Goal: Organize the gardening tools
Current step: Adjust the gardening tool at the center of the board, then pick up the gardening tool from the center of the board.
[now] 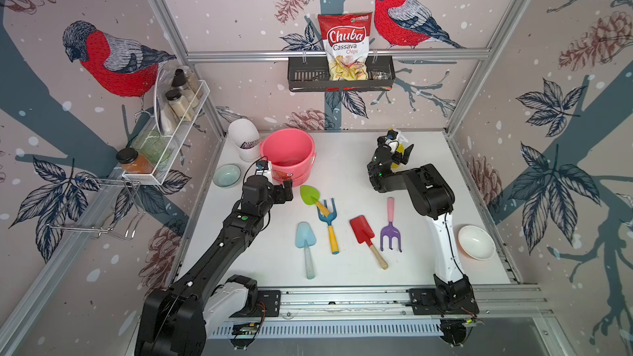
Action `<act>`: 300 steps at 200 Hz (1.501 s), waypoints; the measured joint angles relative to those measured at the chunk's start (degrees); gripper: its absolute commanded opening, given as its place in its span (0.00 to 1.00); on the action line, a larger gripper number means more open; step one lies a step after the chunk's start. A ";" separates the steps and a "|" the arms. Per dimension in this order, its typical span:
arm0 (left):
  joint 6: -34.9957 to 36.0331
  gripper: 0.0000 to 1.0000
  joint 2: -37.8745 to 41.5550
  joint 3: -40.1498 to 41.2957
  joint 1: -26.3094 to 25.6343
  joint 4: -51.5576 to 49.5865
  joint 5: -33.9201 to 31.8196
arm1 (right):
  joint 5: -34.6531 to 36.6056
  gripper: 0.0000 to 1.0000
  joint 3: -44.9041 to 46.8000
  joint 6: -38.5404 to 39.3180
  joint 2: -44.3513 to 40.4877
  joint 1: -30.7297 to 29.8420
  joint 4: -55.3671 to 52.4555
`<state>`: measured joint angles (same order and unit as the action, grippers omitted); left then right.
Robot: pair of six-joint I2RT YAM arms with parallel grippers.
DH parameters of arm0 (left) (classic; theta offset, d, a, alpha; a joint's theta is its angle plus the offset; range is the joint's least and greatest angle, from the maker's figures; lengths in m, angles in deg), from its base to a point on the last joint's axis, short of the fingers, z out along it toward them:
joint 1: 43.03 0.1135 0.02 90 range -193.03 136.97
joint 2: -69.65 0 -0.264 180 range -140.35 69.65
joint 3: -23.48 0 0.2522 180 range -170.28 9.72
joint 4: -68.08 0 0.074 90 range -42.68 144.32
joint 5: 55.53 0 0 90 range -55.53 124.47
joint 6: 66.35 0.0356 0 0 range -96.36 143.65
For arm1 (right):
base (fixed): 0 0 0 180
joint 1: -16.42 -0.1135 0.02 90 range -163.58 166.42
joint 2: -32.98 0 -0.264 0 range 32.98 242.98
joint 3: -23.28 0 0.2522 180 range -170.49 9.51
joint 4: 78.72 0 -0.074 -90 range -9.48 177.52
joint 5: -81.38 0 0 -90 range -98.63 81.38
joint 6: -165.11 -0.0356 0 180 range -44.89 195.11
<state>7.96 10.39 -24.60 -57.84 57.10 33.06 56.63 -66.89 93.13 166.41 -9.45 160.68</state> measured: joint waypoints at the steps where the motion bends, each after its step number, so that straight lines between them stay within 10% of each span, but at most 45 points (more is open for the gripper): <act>1: 0.00 0.97 0.00 0.02 0.00 0.00 0.00 | 0.09 1.00 0.07 0.00 -0.11 -0.04 -0.02; 51: -0.83 0.96 0.68 0.02 -1.42 -0.09 -0.09 | 4.26 1.00 5.62 -5.84 -10.49 -4.28 -11.69; 138: -4.87 0.96 3.19 0.00 -8.79 -7.23 -3.56 | -0.22 1.00 6.99 -50.84 -29.86 -9.94 -78.42; 300: -31.98 0.81 -11.52 -7.74 -19.54 -13.94 6.58 | -36.52 1.00 13.11 -52.65 -50.21 -11.89 -100.69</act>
<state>-24.01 -1.13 -32.34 -77.38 43.16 39.64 20.11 -53.77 40.47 116.20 -21.34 59.99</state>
